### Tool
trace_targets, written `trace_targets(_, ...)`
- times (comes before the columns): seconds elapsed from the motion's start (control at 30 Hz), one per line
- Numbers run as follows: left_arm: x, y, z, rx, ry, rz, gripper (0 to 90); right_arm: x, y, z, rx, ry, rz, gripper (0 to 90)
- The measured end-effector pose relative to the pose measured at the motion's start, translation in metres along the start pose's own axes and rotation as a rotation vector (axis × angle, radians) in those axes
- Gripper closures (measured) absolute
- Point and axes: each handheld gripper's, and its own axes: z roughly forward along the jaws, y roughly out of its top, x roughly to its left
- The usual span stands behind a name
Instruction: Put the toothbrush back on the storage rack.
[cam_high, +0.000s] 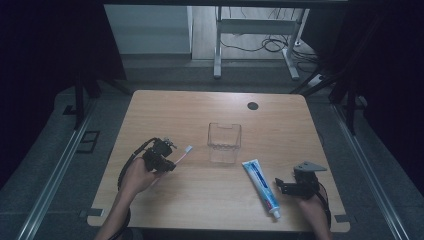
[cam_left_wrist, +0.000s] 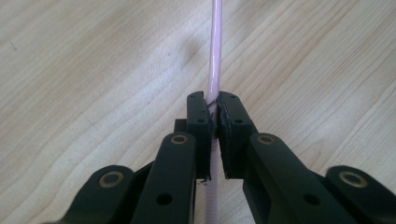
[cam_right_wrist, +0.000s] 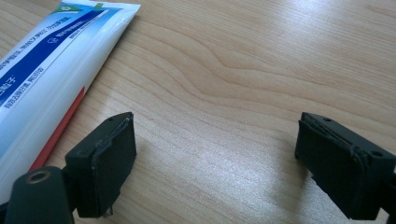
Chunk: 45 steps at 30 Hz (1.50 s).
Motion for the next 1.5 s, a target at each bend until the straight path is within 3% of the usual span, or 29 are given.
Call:
trace_targets(0.2,-0.001,0.005,-0.007,-0.036,-0.005,0.009,84.0,0.000,0.000,0.000,0.000,0.000,0.000,12.4)
trace_targets(0.4,0.000,0.010,-0.017,-0.094,-0.030,0.004,84.1,0.000,0.000,0.000,0.000,0.000,0.000,12.4)
trace_targets(0.87,0.000,0.018,-0.036,-0.229,-0.042,0.029,84.0,0.000,0.000,0.000,0.000,-0.001,0.001,12.4)
trace_targets(1.5,-0.007,0.037,-0.049,-0.323,-0.052,0.071,84.0,0.000,0.000,0.000,0.001,0.000,0.000,12.4)
